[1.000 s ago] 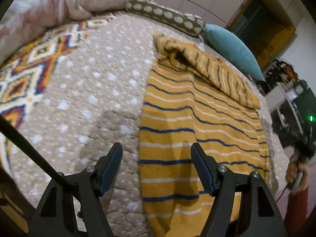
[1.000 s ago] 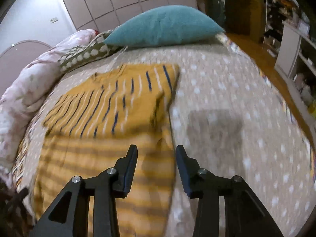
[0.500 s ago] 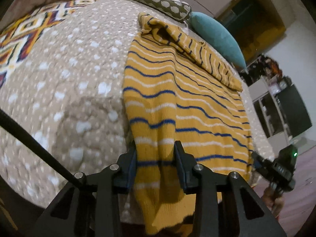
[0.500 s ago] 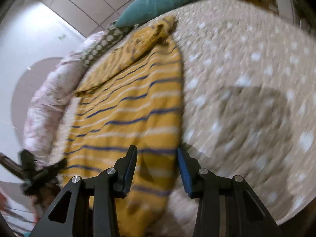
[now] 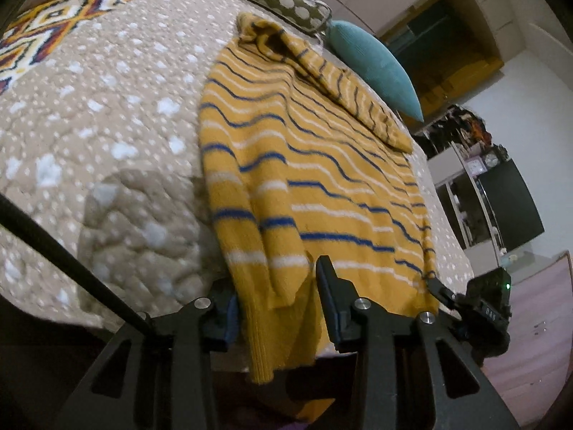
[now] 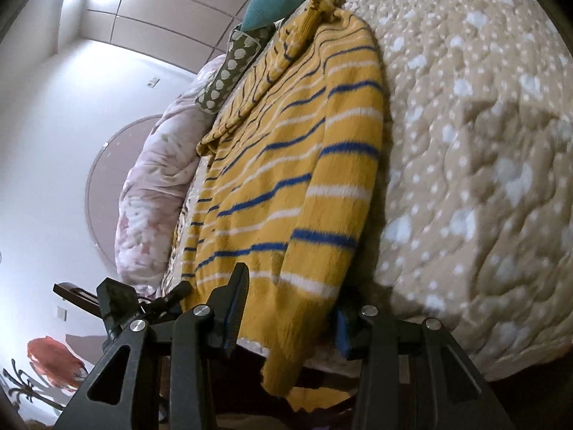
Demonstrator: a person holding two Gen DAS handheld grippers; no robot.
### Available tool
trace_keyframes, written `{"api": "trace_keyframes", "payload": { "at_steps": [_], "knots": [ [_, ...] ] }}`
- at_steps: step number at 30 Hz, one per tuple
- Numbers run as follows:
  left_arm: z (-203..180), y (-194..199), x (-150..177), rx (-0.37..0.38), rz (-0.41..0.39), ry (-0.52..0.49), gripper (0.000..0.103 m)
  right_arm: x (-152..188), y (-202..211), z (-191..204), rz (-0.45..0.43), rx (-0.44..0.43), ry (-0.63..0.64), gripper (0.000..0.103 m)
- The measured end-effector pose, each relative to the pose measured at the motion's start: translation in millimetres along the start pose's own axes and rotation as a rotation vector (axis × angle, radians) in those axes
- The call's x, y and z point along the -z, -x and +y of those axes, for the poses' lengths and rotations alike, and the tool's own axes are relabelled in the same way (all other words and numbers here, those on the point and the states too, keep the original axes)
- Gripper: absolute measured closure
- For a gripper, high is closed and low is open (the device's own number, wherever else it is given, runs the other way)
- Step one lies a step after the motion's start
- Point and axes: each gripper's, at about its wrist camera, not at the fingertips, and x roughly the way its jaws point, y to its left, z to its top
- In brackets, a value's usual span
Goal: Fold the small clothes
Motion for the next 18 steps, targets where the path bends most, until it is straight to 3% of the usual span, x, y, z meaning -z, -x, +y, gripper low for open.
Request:
{"api": "trace_keyframes", "payload": {
  "at_steps": [3,6,10,13,18],
  "knots": [
    [-4.6,0.5,1.2,-0.025,0.013,-0.013,0.069,-1.9,1.1,-1.6,-0.004,-0.013,-0.031,0.057],
    [2.4,5.4,-6.0,-0.044,0.020,0.034,0.086,-6.5,5.7,-9.3,-0.017,-0.033,-0.092,0.057],
    [18.0,11.1,-11.8,-0.041,0.023,0.109,0.092,-7.8,3.7,2.7,-0.012,0.048,-0.029,0.060],
    [11.1,17.0,-11.8,-0.074,0.015,0.082,0.093,-10.2,-2.1,17.5,0.006,0.190,0.053,0.091],
    [-11.0,52.7,-0.6,-0.096,-0.031,-0.059,0.095,-6.0,19.9,34.4,0.002,0.216,0.140,0.095]
  ]
}}
